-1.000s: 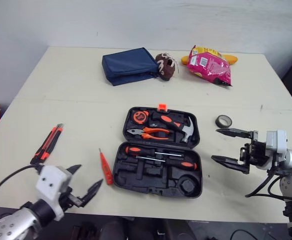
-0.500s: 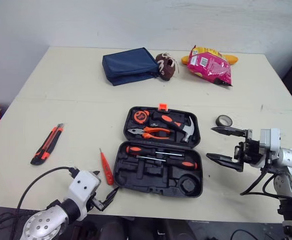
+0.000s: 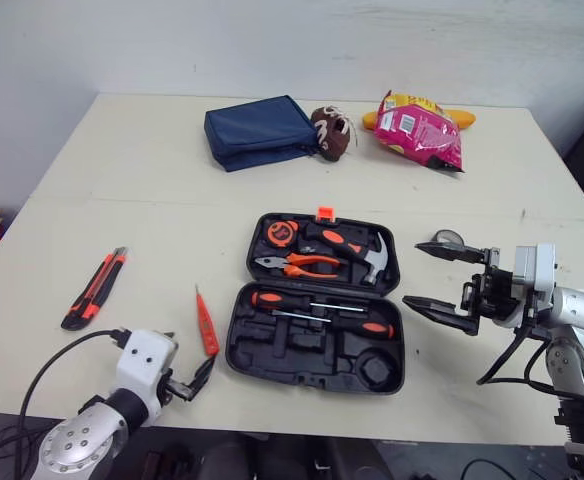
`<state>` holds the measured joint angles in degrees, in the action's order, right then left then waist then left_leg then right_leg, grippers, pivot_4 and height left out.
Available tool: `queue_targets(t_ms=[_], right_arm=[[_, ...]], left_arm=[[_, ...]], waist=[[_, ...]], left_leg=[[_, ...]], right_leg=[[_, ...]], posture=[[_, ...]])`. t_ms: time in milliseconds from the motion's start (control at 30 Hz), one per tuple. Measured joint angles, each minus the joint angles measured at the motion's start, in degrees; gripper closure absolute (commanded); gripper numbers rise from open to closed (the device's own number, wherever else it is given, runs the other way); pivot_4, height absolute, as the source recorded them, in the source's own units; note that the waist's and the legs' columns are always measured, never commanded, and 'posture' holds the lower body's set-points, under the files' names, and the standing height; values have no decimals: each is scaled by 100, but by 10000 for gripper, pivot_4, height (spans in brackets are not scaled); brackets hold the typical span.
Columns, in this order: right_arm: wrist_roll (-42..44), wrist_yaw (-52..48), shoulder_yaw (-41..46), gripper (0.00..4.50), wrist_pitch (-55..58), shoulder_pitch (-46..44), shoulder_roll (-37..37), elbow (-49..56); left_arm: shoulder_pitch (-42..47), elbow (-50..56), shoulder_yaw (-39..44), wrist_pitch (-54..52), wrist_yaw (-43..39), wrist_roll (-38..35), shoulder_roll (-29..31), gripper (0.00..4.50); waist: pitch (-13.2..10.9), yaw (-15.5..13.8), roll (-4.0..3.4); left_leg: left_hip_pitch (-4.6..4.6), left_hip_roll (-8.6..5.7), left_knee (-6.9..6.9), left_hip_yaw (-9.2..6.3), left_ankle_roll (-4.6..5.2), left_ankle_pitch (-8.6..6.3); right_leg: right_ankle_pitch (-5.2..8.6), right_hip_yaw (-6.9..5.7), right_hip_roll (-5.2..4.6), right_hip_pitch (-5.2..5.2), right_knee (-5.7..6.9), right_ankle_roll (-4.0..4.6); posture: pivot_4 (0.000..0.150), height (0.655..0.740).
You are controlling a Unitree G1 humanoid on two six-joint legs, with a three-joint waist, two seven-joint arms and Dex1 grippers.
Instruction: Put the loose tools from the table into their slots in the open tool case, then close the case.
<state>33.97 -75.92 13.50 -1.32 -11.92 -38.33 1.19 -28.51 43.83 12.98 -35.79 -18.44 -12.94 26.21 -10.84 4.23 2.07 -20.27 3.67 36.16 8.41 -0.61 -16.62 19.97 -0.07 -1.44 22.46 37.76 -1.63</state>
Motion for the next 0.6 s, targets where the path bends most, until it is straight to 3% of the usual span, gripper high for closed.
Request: queue_targets(t_ms=[233,600], right_arm=[[0,62,0,819,130,127,0,83],[-3,-74,-5,819,129,134,0,34]], left_arm=[[173,44,65,-278,-24,-279,-195,0],[1029,599,-225,-1530,831,-534,-880,0]], waist=[[-1,-18,1],[-1,-104,2]], left_leg=[[-2,0,1,0,1,-1],[-2,-1,5,-2,-3,3]], right_leg=[[0,-1,0,0,-1,-1],[-4,2,5,0,1,-8]], posture=[[1500,7400],[1500,7400]])
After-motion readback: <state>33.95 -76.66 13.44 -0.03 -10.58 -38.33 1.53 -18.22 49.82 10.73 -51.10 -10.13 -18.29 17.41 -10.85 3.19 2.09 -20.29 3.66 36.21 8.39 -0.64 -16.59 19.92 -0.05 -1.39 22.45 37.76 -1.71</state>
